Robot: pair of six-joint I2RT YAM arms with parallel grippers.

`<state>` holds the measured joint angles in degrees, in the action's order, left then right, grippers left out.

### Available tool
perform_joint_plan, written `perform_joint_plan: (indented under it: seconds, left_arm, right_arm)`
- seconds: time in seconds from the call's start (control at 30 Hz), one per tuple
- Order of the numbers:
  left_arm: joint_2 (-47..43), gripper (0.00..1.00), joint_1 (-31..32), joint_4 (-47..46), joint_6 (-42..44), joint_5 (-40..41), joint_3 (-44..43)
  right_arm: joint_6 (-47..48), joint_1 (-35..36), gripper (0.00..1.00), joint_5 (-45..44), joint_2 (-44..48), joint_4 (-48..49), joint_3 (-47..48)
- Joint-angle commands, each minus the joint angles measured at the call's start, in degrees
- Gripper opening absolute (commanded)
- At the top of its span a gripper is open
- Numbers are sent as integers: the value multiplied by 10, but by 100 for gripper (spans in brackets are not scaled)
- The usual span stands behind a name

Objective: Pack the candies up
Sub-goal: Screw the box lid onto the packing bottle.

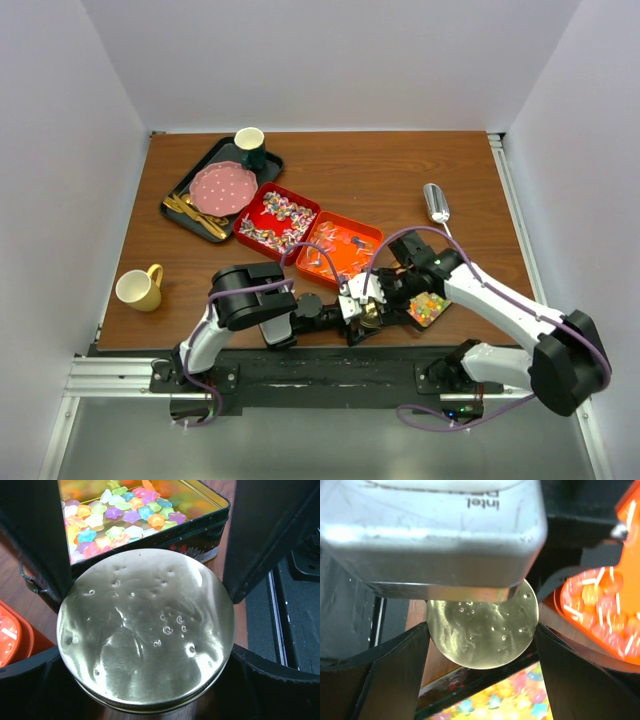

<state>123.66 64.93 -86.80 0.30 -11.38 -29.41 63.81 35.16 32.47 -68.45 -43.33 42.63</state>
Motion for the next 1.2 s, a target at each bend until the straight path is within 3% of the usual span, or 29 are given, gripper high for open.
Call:
perform_joint_plan:
  seconds: [0.0, 0.3, 0.57, 0.8, 0.9, 0.93, 1.17]
  left_arm:
    - [40, 0, -10, -38, 2, 42, 21]
    - [40, 0, -8, -35, 6, 43, 22]
    - [40, 0, -7, -31, 8, 34, 19]
    - [29, 0, -5, -6, 4, 20, 17]
    - [10, 43, -6, 33, 1, 10, 13]
    - [3, 98, -5, 40, 1, 15, 19]
    - [-55, 100, -5, 58, -6, 18, 70]
  right_arm:
    - [-126, 1, 85, -50, 38, 1, -28]
    - [-231, -1, 95, -43, 50, -17, -8]
    - [-218, -4, 97, -87, 96, -69, 45]
    - [-249, -8, 97, -85, 65, -59, 72]
    - [-258, -9, 97, -84, 53, -50, 88]
    - [-261, -8, 97, -87, 48, -47, 94]
    - [-356, -8, 99, -165, 19, -29, 118]
